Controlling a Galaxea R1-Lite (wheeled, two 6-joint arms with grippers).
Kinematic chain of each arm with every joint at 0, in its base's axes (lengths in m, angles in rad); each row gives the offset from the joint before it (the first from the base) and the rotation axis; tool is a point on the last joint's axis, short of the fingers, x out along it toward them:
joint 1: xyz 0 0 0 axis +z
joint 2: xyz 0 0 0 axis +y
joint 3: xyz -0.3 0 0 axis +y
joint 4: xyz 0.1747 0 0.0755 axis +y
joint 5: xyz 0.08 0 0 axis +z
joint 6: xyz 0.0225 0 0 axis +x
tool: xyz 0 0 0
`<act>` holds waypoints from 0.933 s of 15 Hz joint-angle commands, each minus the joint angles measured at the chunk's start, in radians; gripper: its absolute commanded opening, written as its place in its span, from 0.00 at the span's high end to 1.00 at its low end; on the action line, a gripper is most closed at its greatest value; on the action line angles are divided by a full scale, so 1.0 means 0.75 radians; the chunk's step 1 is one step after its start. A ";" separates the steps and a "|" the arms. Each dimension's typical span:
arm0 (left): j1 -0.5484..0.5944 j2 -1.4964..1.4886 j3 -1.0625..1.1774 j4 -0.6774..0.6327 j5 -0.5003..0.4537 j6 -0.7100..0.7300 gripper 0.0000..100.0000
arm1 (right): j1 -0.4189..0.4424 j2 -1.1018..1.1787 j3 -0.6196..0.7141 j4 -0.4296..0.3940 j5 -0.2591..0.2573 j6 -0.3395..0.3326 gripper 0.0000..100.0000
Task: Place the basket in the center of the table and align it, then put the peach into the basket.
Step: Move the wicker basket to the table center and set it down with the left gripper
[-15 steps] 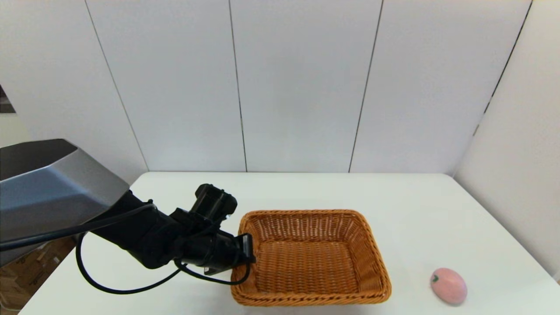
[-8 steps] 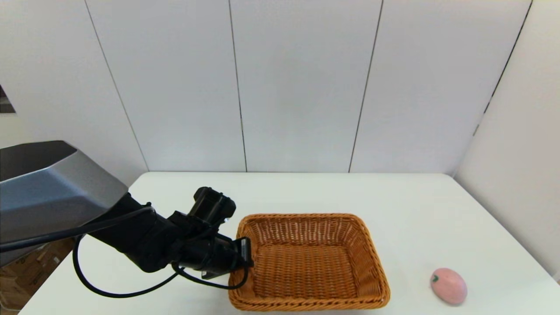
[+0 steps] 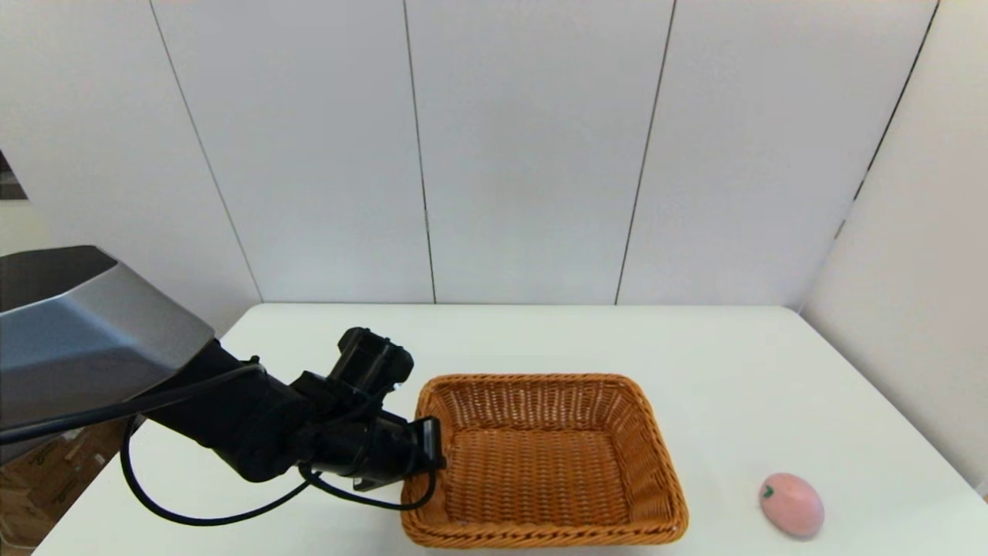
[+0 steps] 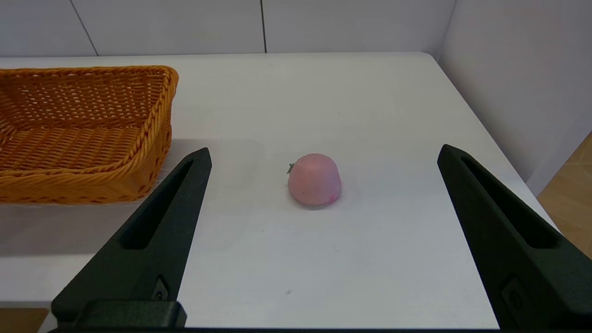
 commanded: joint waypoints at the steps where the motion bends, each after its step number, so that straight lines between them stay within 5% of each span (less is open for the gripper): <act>1: 0.000 -0.015 0.030 -0.003 -0.003 0.044 1.00 | 0.000 -0.001 -0.002 0.001 0.000 0.000 0.00; 6: 0.000 -0.011 0.026 -0.003 -0.003 0.040 1.00 | 0.000 -0.001 -0.002 0.001 0.000 0.000 0.00; 7: 0.000 -0.007 0.024 -0.005 -0.001 0.036 0.00 | 0.000 -0.001 0.000 0.001 0.000 0.000 0.00; 14: 0.028 -0.064 0.026 -0.009 0.001 0.046 0.00 | 0.000 -0.001 0.000 0.001 0.000 0.000 0.00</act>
